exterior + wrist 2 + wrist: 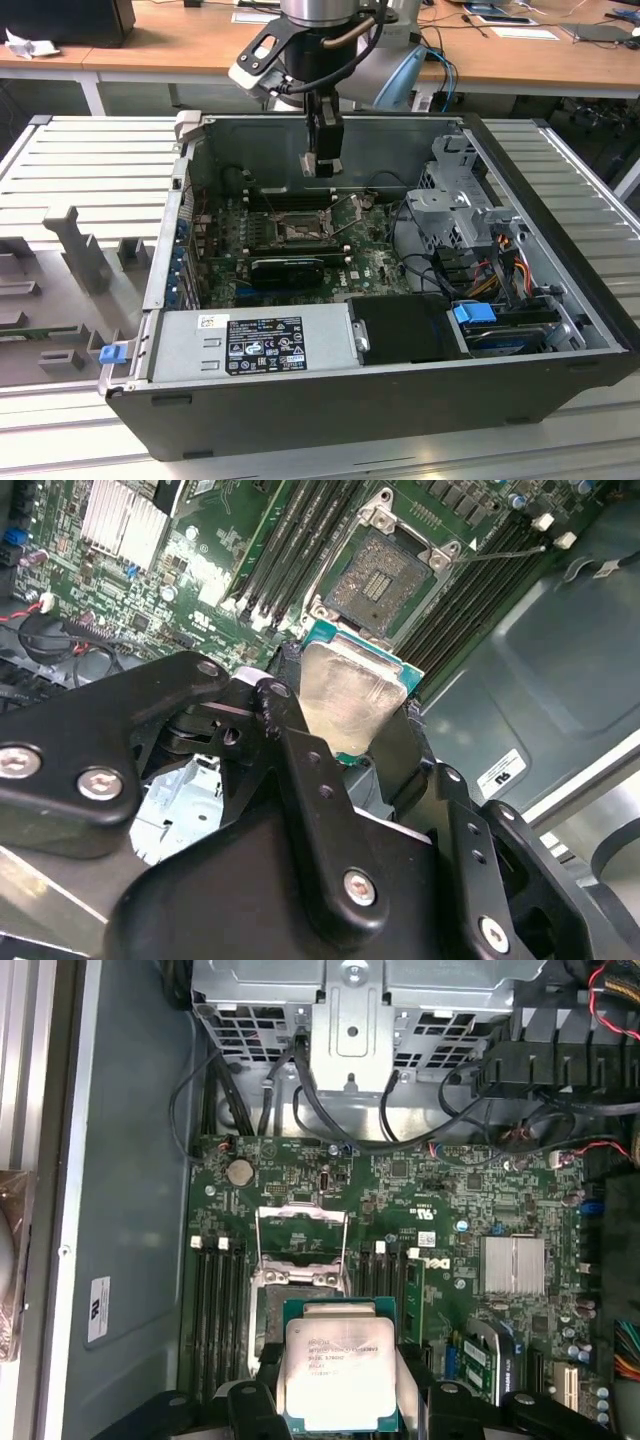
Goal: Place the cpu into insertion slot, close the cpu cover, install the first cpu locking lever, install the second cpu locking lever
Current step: 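Place the cpu into insertion slot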
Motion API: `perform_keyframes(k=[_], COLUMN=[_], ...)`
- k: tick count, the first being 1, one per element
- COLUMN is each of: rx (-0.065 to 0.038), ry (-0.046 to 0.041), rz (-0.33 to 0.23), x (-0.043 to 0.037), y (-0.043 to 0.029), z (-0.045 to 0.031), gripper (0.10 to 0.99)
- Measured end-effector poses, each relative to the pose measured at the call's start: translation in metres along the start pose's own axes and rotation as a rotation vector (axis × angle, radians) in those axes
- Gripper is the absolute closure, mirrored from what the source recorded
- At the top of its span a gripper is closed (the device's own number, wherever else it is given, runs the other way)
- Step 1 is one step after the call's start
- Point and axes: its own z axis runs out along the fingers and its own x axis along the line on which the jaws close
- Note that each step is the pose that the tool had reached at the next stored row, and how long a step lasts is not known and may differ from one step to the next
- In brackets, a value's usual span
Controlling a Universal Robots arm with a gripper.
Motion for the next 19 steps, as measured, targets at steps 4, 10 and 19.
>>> perform_keyframes(k=[4,10,19], rx=[0.000,-0.001,-0.002], ry=[-0.0021,-0.0052,-0.0081], rz=[0.025,0.062,0.096], x=[0.0000,0.0000,0.0000], y=[0.0000,-0.0001,-0.0002], z=[0.0005,0.0015,0.0026], gripper=[0.561,0.561,0.561])
